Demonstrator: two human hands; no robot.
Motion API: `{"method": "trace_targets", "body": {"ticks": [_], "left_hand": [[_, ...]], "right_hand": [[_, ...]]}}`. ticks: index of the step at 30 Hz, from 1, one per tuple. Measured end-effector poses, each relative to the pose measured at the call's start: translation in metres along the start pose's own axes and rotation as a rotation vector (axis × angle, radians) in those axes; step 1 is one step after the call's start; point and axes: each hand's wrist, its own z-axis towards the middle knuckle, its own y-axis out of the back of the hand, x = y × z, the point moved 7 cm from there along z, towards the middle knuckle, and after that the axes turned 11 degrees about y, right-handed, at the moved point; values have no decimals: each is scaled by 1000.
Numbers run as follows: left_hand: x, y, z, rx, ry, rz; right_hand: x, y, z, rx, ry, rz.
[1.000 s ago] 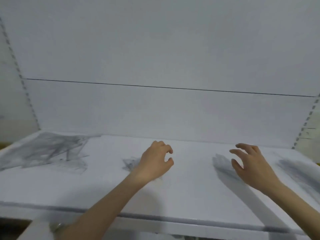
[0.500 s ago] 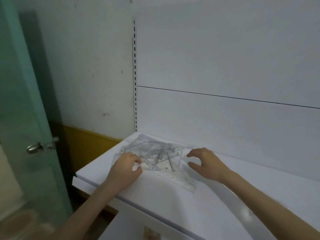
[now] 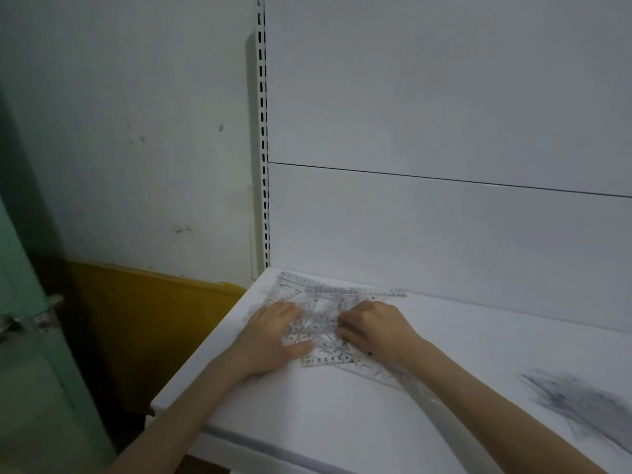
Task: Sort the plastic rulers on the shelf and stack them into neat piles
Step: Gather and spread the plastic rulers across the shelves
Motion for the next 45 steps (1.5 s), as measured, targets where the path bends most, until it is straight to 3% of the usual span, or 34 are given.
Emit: {"method": "trace_targets", "body": {"ticks": [3, 7, 12, 16, 19, 23, 27, 35, 40, 45], "left_hand": [[-1, 7, 0, -67, -51, -131], [-4, 14, -3, -97, -127, -136], [-16, 21, -7, -82, -125, -99], [-17, 10, -11, 24, -38, -90], [-26, 12, -16, 17, -56, -225], [-34, 20, -20, 3, 28, -584], [-54, 19, -30, 156, 47, -840], [-100, 8, -45, 265, -34, -1013], [-111, 6, -50, 313, -43, -1065], [-123, -1, -46, 355, -71, -1066]], "right_hand": [[6, 12, -6, -77, 80, -102], [7, 26, -15, -130, 124, -144], [4, 41, -27, -200, 95, -45], [13, 52, -34, -236, 138, -10], [20, 59, -36, -289, 155, 60], [13, 76, -37, -435, -19, 343], [17, 87, -36, -469, -117, 499], [35, 99, -44, -566, -246, 722], [22, 102, -76, -663, -455, 929], [1, 109, -135, -663, -682, 939]]}}
